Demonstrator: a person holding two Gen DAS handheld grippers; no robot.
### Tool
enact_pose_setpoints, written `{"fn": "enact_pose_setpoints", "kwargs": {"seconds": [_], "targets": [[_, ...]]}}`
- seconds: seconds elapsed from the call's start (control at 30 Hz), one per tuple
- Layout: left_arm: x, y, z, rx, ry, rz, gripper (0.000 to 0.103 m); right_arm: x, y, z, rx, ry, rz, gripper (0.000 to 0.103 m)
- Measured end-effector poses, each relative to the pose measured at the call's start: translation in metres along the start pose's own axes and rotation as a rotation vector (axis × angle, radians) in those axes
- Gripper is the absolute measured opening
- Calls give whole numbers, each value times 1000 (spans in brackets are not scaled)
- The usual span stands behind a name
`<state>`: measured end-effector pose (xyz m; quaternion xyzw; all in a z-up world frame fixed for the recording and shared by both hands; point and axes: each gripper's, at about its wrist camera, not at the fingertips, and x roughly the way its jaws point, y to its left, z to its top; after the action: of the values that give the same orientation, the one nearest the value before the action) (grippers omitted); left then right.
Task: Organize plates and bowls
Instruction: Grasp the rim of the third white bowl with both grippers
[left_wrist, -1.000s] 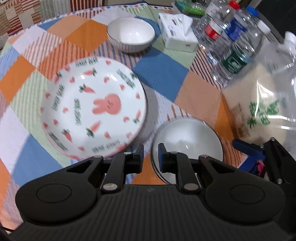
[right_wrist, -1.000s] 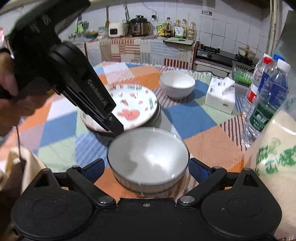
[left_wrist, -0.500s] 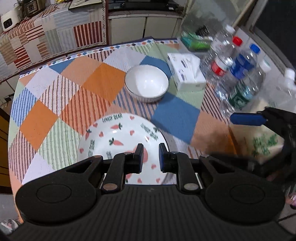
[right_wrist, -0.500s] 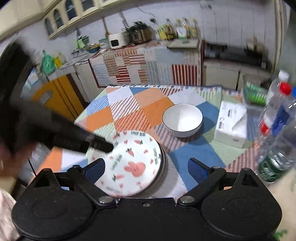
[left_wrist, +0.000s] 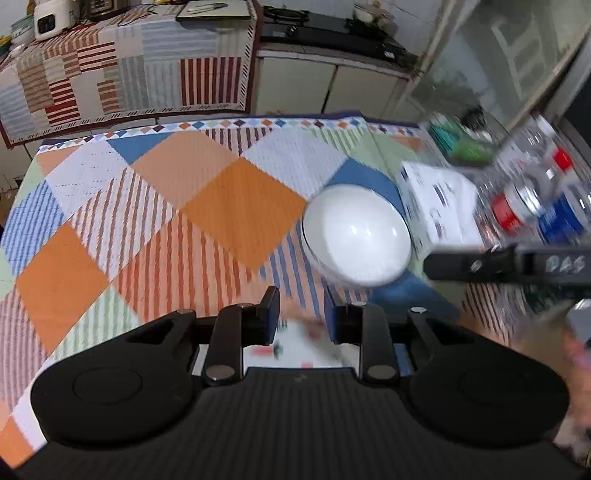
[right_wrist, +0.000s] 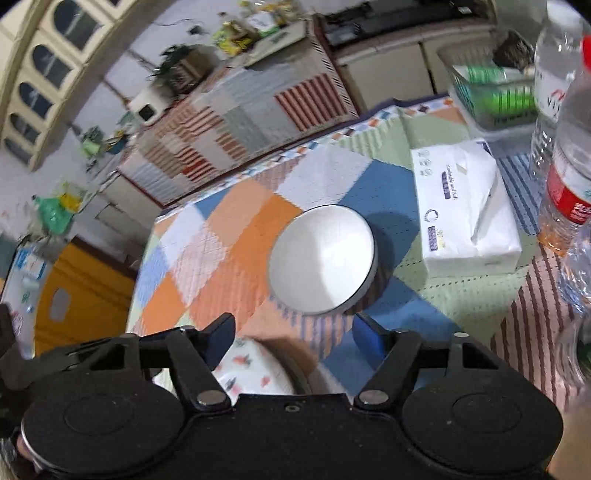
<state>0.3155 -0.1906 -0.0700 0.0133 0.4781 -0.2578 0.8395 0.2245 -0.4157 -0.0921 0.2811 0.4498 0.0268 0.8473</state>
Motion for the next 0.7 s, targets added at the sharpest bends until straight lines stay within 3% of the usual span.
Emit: {"fn": "enact_pose_setpoints", "kwargs": {"seconds": [0.17,0.3,0.47,0.63,0.7], "targets": [[35,12,14,-119,29,-107,25,38,-4,7,7,-7,-94,71],[57,16,15,-155,12,-100,25,66,-9,6,31,-31,-171,64],[81,13,14,-157,27,-86,23,86,-13,7,49,-47,-193,55],[98,7,9,-157,43,-72,23,96,-16,5,40,-51,-242,32],[101,4,7,-156,48,-77,20,101,-22,3,65,-42,-232,28]]}}
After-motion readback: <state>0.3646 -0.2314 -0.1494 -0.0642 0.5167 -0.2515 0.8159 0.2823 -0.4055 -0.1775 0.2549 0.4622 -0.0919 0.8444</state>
